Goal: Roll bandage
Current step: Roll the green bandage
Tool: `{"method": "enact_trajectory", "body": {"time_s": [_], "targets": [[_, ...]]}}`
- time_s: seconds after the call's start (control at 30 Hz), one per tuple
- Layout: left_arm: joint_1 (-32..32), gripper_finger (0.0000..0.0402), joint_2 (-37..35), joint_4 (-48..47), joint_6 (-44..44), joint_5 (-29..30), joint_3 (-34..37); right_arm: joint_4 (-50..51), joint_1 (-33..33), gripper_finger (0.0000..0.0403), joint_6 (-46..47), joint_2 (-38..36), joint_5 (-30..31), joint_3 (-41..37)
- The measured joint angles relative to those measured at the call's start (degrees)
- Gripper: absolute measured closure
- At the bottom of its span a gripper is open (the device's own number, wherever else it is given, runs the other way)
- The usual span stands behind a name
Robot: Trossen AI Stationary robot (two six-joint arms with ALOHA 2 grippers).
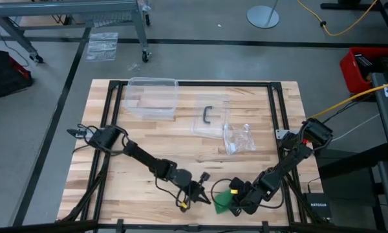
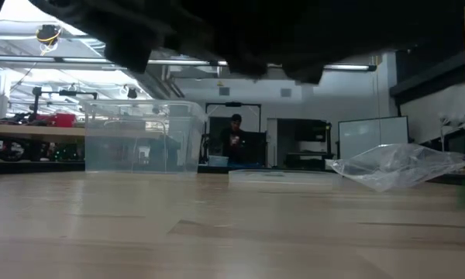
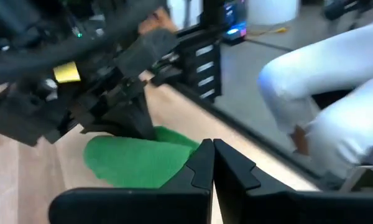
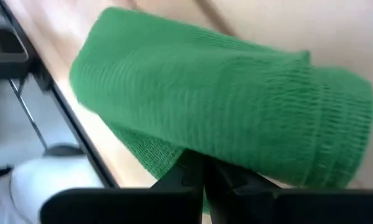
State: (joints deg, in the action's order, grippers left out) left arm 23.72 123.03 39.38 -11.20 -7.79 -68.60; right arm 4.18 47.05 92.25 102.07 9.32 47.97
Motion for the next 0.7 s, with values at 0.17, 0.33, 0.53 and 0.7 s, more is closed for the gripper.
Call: {"method": "enact_trajectory", "body": {"time_s": [0.17,0.33,0.53,0.7], "targets": [[1.17,0.0401,2.93,-0.11,0.25,6.84,-2.00,0.08,-1.30,0.0397,-1.07,0.05,2.76,-0.04],[2.31,0.0401,3.34,-0.57,0.88,7.38,-2.40,0.07,-1.96,0.0397,-1.27,0.05,3.77,-0.04],[2.94,0.0401,3.34,-1.14,1.40,9.96,-2.44,-0.14,-2.72,0.0397,-1.27,0.06,5.31,-0.05],[1.80,0.0401,3.67,-0.65,2.68,11.21,-2.46,-2.79,-3.47,0.0397,-1.68,0.14,6.10,-0.11]]}}
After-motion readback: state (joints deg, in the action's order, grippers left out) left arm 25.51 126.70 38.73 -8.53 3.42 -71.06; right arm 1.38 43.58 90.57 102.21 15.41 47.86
